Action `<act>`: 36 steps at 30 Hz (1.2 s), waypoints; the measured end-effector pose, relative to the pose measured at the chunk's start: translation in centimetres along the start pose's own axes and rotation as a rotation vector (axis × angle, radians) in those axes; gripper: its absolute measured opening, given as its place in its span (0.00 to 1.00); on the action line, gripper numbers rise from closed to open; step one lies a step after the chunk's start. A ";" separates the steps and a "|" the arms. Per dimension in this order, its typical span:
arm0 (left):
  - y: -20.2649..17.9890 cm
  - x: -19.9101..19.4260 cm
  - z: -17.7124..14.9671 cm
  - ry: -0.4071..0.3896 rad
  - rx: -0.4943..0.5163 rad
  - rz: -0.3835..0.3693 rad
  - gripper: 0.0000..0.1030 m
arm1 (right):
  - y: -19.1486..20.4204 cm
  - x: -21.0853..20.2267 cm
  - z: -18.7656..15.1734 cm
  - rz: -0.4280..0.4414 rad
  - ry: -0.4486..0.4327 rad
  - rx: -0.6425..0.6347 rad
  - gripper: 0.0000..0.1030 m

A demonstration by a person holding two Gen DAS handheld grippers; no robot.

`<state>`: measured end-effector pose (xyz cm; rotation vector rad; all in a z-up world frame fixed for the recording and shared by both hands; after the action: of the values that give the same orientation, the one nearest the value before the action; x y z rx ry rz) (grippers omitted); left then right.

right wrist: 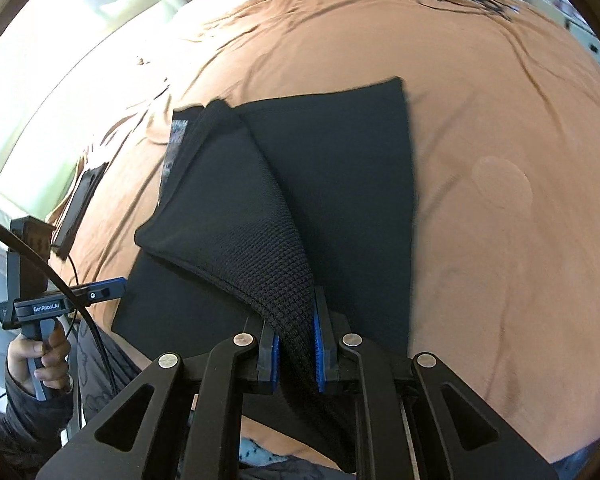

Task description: Fold small clothes

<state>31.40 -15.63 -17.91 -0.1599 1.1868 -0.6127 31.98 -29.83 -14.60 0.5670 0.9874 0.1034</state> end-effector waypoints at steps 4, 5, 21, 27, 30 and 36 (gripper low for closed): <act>-0.5 0.6 0.1 0.017 0.032 0.026 0.43 | -1.3 -0.2 -0.5 0.012 -0.002 0.018 0.09; -0.6 0.8 0.2 0.020 0.036 0.035 0.43 | -1.3 -0.2 -0.7 0.012 -0.001 0.019 0.09; 0.7 1.3 0.5 0.009 0.010 0.007 0.43 | 3.7 -0.6 -1.4 -0.215 -0.063 -0.227 0.76; 1.6 0.7 0.3 -0.020 -0.013 -0.041 0.43 | 8.0 0.7 -2.8 -0.239 -0.051 -0.355 0.76; 2.0 -0.2 0.1 -0.041 -0.019 -0.055 0.43 | 10.1 2.1 -3.2 -0.236 -0.035 -0.408 0.76; 4.0 -2.4 -0.2 -0.082 -0.042 -0.061 0.43 | 14.5 5.5 -4.2 -0.232 0.004 -0.513 0.66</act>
<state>32.05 -11.01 -17.71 -0.2554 1.1191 -0.6296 34.03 -13.97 -13.33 -0.0181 0.9771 0.1445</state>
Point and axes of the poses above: each gripper's, at about its wrist camera, not at the fingertips, and x roughly the way its jaws point, y to its left, z to its top, the point moved 4 cm from there along x, roughly the way its jaws point, and after that the axes turned 15 degrees about x, right-handed, at the moved point
